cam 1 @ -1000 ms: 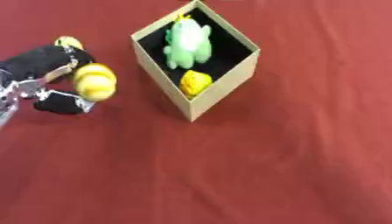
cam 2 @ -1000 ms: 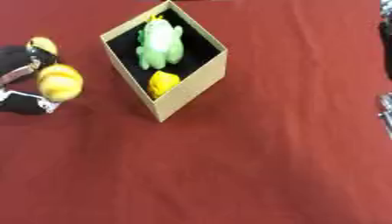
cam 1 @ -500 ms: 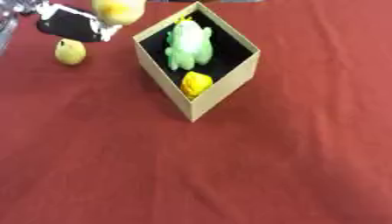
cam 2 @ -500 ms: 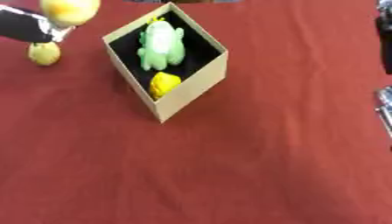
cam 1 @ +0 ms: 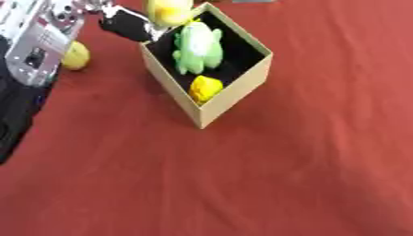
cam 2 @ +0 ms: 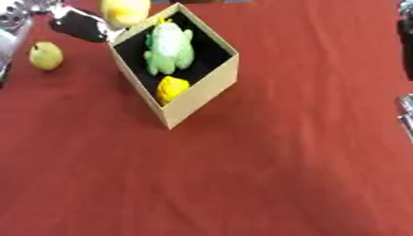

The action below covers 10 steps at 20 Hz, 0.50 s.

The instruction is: Pick up objects on the table and place them in the box.

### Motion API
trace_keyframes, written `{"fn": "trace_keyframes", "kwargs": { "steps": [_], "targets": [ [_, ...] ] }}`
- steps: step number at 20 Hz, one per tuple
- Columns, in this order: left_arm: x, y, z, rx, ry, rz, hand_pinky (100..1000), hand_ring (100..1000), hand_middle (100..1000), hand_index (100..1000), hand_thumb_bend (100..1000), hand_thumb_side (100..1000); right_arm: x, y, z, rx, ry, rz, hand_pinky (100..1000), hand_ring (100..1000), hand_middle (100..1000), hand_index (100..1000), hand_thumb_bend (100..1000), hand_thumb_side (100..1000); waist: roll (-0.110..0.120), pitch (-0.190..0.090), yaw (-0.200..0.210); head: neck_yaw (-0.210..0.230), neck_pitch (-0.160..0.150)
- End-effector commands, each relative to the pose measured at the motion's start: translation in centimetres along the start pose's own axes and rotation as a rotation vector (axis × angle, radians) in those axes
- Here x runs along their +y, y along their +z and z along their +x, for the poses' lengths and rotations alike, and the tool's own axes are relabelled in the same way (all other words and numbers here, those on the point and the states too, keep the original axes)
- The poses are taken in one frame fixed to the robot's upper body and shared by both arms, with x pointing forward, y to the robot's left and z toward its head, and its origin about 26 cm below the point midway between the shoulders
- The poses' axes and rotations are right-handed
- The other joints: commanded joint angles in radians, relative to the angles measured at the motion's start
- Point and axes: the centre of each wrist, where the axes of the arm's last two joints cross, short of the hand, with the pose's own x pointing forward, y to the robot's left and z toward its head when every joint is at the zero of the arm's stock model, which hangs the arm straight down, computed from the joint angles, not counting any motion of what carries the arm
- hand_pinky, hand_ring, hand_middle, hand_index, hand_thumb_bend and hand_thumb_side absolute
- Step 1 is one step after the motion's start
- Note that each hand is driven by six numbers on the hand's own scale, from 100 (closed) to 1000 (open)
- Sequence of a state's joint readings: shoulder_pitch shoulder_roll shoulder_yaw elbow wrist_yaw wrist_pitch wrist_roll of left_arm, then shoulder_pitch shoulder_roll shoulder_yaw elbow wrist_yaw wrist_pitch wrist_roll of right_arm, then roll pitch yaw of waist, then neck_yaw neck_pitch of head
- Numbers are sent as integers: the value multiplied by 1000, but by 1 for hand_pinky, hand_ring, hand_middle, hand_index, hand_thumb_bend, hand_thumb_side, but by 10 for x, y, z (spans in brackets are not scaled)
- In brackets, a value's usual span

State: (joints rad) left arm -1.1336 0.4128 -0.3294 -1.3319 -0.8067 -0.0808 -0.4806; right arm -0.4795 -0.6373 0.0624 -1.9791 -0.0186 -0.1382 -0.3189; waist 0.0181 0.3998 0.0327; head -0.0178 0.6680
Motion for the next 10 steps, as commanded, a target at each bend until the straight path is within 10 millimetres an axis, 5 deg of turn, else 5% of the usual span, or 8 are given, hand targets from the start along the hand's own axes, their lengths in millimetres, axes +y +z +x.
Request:
{"fn": "trace_keyframes", "kwargs": {
  "steps": [1,4,5,10],
  "targets": [
    [0,-11,1,-15,-26,-14,772,728,678,826,274,451,-2,-7,8,-41,-8,4,850,796,752,777,100,792,-1,-27,-3,5,-6],
    [-11,-17,-2,-13,-34,-75,807,774,736,869,392,559,-1,-8,9,-47,-13,5,850,796,752,777,100,791,0,-26,-5,4,-3],
    [-13,-17,-4,-10,-39,-95,838,812,795,926,493,614,-1,-9,9,-48,-13,5,850,796,752,777,100,791,1,-26,-5,4,-2],
    [-12,-10,-11,0,-63,-97,898,883,857,964,673,672,-2,-10,10,-56,-11,2,850,796,753,777,100,789,1,-24,-4,-3,1]
  ]
}}
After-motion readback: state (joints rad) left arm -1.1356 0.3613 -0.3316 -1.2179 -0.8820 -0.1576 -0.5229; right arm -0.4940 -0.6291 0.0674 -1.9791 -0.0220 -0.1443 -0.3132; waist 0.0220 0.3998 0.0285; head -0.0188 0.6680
